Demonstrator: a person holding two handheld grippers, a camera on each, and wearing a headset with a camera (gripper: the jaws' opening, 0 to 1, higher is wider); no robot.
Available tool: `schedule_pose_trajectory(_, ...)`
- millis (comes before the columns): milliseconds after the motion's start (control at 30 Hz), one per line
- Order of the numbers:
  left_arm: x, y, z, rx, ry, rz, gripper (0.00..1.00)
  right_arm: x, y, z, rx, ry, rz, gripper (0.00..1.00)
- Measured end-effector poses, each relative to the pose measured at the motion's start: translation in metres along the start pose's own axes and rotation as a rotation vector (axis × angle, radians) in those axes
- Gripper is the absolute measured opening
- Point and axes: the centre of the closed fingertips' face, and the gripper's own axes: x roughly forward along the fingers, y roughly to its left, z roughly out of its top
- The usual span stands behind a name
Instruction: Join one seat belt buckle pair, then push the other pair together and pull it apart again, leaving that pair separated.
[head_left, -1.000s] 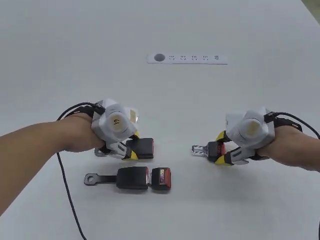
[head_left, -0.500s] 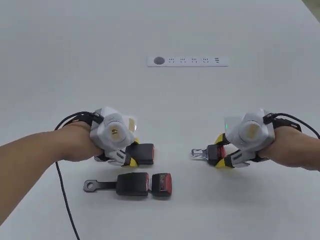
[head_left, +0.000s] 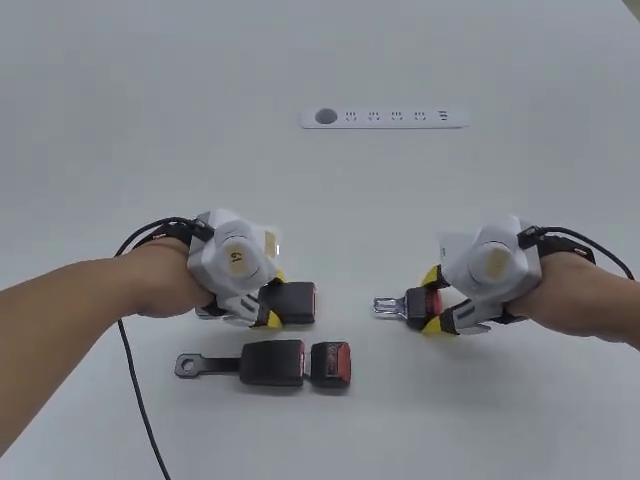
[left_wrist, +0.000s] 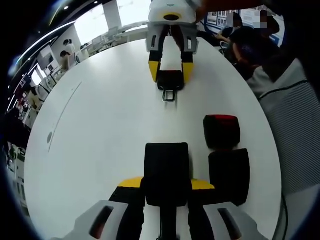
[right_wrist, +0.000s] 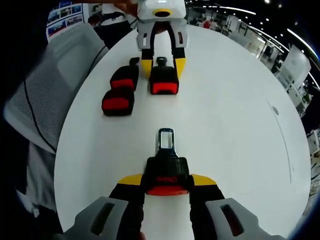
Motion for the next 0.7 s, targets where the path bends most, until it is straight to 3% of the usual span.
schedule_pose_trajectory(433, 0.000, 0.000, 0.000, -0.007, -0.006, -0.003, 0.34, 0.026, -0.002, 0.046, 0.002, -0.059, -0.006, 0.31)
schedule_pose_trajectory(700, -0.001, -0.002, 0.003, -0.004, -0.004, -0.003, 0.34, 0.035, -0.002, 0.061, -0.023, -0.060, -0.008, 0.31)
